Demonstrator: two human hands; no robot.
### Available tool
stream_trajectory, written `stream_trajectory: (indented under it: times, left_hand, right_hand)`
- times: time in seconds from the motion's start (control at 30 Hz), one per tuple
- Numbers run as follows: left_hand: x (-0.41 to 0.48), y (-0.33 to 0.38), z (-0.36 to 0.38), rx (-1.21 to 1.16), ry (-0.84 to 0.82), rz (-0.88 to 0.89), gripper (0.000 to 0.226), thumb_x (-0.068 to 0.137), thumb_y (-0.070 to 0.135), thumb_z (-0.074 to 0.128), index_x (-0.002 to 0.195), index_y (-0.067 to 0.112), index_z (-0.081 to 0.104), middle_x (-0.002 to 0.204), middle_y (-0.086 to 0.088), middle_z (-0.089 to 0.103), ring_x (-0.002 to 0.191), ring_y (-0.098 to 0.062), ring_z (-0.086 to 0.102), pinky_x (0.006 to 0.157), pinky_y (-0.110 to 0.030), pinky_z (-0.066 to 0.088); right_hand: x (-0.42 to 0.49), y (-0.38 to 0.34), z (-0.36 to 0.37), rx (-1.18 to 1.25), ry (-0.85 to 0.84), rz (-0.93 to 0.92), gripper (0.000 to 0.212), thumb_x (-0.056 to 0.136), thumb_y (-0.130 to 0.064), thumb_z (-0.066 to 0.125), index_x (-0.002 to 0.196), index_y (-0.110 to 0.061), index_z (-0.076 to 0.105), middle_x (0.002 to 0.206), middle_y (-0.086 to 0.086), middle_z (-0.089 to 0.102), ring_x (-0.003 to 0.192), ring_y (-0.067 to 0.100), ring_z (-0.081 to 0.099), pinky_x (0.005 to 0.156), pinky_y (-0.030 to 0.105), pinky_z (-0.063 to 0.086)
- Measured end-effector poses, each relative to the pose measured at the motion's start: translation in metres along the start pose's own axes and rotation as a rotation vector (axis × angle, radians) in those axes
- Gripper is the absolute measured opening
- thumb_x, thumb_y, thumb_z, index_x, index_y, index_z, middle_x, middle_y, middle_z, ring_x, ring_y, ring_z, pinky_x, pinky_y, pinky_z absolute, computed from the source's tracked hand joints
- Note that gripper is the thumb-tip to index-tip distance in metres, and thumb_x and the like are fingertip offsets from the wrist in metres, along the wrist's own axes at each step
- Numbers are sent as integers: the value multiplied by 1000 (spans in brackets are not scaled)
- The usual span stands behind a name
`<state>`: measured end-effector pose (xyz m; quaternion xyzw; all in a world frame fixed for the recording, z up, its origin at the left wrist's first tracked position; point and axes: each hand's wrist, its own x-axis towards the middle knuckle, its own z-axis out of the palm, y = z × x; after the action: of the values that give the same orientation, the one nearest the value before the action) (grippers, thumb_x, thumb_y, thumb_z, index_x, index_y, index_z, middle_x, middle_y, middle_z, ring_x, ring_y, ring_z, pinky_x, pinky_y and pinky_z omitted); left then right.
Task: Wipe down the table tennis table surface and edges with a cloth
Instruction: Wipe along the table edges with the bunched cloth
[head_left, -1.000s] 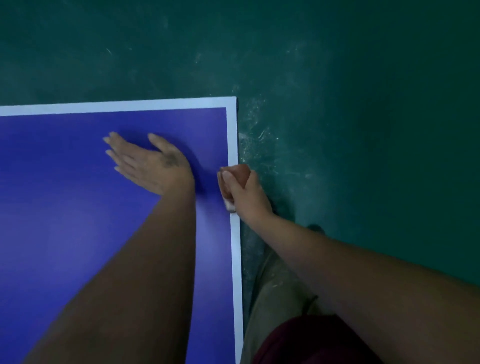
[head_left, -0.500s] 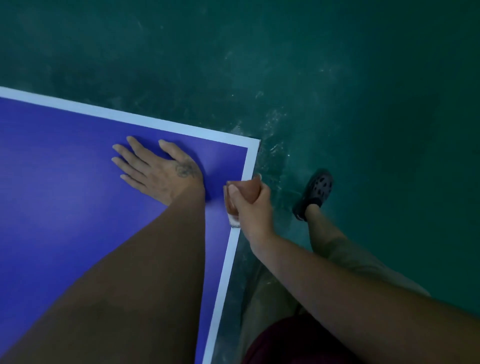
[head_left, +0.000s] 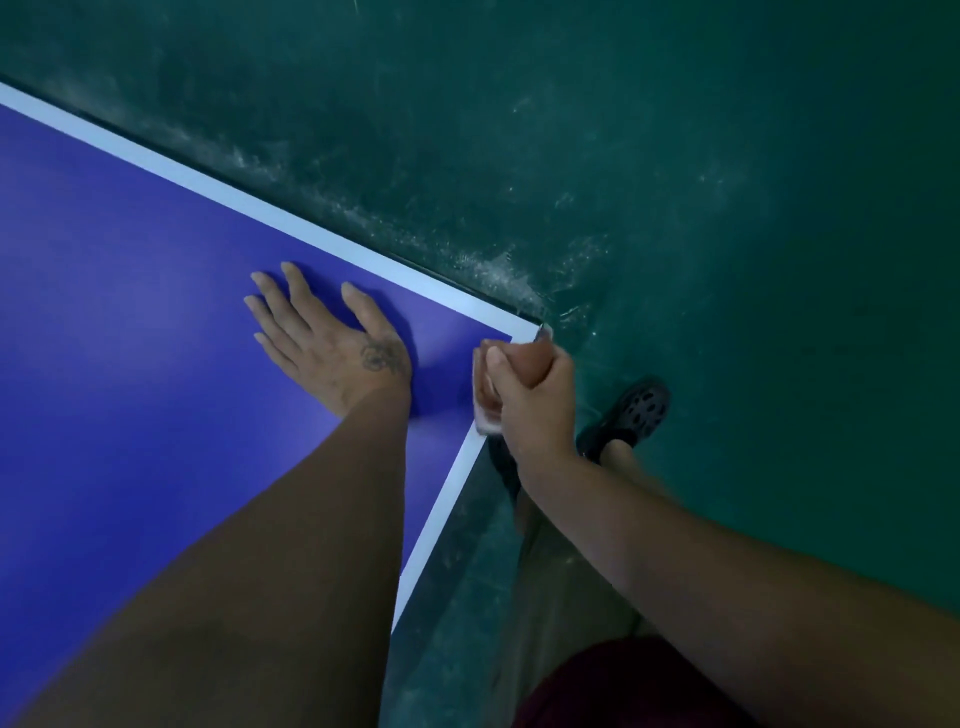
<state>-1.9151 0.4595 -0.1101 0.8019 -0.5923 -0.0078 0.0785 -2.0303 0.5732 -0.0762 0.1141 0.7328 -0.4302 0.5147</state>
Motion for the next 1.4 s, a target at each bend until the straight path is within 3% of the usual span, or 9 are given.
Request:
stream_trajectory:
  times: [0.1, 0.17, 0.37, 0.47, 0.63, 0.8, 1.07, 1.23, 1.4]
  left_hand:
    - [1, 1, -1, -8, -8, 12, 64, 113, 47, 38, 168, 16, 39, 179, -6, 27, 168, -28, 20, 136, -47, 12]
    - [1, 2, -2, -3, -4, 18, 62, 113, 46, 38, 168, 16, 41, 179, -7, 28, 168, -29, 21, 136, -48, 13]
    - [0, 4, -5, -34, 14, 14, 59, 113, 40, 37, 166, 15, 44, 178, -10, 30, 167, -32, 23, 136, -50, 13]
    - [0, 4, -5, -44, 19, 4, 56, 114, 36, 37, 166, 16, 45, 178, -10, 30, 167, -32, 23, 136, -50, 13]
    - [1, 3, -5, -70, 46, 23, 52, 115, 30, 39, 164, 14, 47, 176, -11, 34, 166, -34, 26, 135, -54, 17]
    - [3, 2, -3, -106, 88, 34, 49, 114, 23, 45, 160, 10, 53, 173, -15, 39, 163, -37, 31, 134, -57, 21]
    - [1, 4, -8, -118, 34, 31, 50, 114, 19, 41, 163, 11, 49, 176, -13, 34, 166, -36, 26, 134, -57, 19]
    - [2, 4, -9, -119, 1, 2, 51, 113, 18, 42, 164, 13, 47, 177, -12, 32, 166, -34, 24, 135, -55, 17]
    - [4, 4, -8, -127, -11, -12, 52, 112, 19, 43, 163, 12, 48, 177, -13, 32, 167, -35, 23, 135, -56, 18]
  right_hand:
    - [14, -20, -11, 7, 60, -158, 50, 100, -20, 77, 142, -28, 53, 118, -10, 70, 87, 3, 74, 66, 33, 62]
    - [27, -35, -21, -55, 30, -215, 44, 101, -26, 75, 139, -27, 53, 114, -18, 64, 87, -3, 71, 70, 26, 61]
    - [57, -73, -43, -834, -492, -359, 60, 99, -47, 73, 151, -34, 45, 129, -5, 63, 99, 8, 69, 79, 29, 60]
    - [64, -96, -37, -1005, -538, -380, 53, 99, -50, 72, 144, -31, 50, 119, -5, 64, 79, -5, 67, 56, 10, 50]
    - [67, -110, -2, -1406, -578, -445, 59, 99, -66, 61, 131, -17, 51, 120, 11, 72, 93, 28, 72, 79, 37, 52]
    - [69, -111, 58, -1388, -629, -502, 71, 99, -70, 58, 138, -11, 47, 139, 14, 61, 119, 32, 63, 82, 33, 36]
    - [71, -119, 37, -1332, -707, -420, 79, 98, -67, 60, 156, -20, 34, 140, 10, 60, 112, 27, 64, 85, 35, 43]
    - [69, -119, 16, -1451, -649, -350, 104, 72, -99, 34, 153, -34, 32, 140, -2, 61, 116, 25, 65, 103, 57, 49]
    - [66, -120, 66, -1433, -634, -371, 102, 80, -97, 43, 146, -20, 37, 146, 7, 59, 129, 32, 62, 106, 47, 48]
